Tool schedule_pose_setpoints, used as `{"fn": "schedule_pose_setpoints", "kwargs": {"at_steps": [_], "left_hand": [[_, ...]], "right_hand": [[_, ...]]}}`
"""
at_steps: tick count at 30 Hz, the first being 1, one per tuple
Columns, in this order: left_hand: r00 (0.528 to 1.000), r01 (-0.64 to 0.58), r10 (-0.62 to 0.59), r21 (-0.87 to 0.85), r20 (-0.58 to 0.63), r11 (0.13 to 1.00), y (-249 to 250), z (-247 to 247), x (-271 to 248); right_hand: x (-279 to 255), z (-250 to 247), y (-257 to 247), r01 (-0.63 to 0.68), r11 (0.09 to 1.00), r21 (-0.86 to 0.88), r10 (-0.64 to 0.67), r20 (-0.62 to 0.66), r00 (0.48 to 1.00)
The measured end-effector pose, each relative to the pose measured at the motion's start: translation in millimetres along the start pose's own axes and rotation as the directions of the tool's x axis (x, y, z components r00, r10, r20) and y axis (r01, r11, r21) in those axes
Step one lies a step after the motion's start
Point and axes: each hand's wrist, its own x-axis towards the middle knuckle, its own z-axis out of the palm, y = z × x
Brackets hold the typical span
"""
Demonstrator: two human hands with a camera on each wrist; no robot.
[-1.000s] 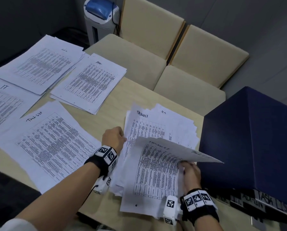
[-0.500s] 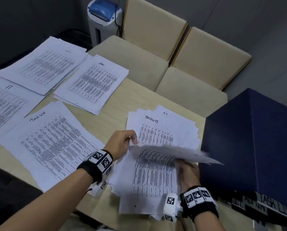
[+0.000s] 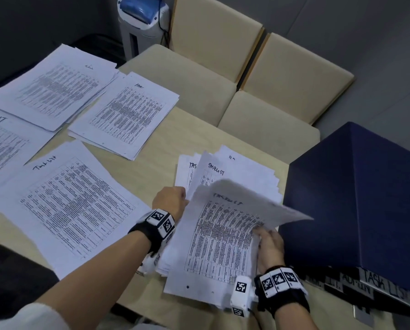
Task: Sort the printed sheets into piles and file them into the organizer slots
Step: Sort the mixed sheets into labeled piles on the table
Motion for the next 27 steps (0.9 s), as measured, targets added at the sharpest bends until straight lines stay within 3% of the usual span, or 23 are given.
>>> {"fn": "schedule_pose_setpoints", "kwargs": {"at_steps": [7,11,16,18,21,24,27], "left_hand": [[0.996,-0.010,0.034,0.264,-0.085,0.964,-10.0,-23.4,3.1],[0.994,-0.013,0.045,0.295,-0.099,0.955,-7.6,-32.7,3.2],[0.955,-0.177,0.257,0.412,-0.146,0.894,-1.0,-39.3,-0.8],[0.940,-0.230,0.293,0.312,-0.173,0.922,-1.8,-38.0,0.7],[0.941,-0.305,0.280,-0.119,-0.190,0.945,-6.8,-36.3,1.2],[0.964,-0.260,0.247,-0.586,-0.104,0.768,-7.1,-31.8,-7.8],[0.968,-0.111,0.247,-0.808,0.045,0.579,-8.3,-28.5,-12.7]], "right_hand": [[1.1,0.0,0.2,-0.028,0.999,0.015,0.028,0.030,0.999],[2.3,7.9,1.2,-0.025,0.999,0.042,0.023,0.043,0.999],[4.1,9.5,3.1,-0.045,0.998,0.044,0.043,0.063,0.997],[5.7,8.2,2.9,-0.064,0.997,0.049,0.061,0.064,0.996],[8.2,8.6,1.6,-0.072,0.996,0.060,0.070,0.041,0.997],[6.4,9.9,-1.0,-0.045,0.996,0.073,0.040,0.072,0.997],[5.7,10.6,-1.5,-0.024,0.991,0.131,0.011,0.098,0.995]]}}
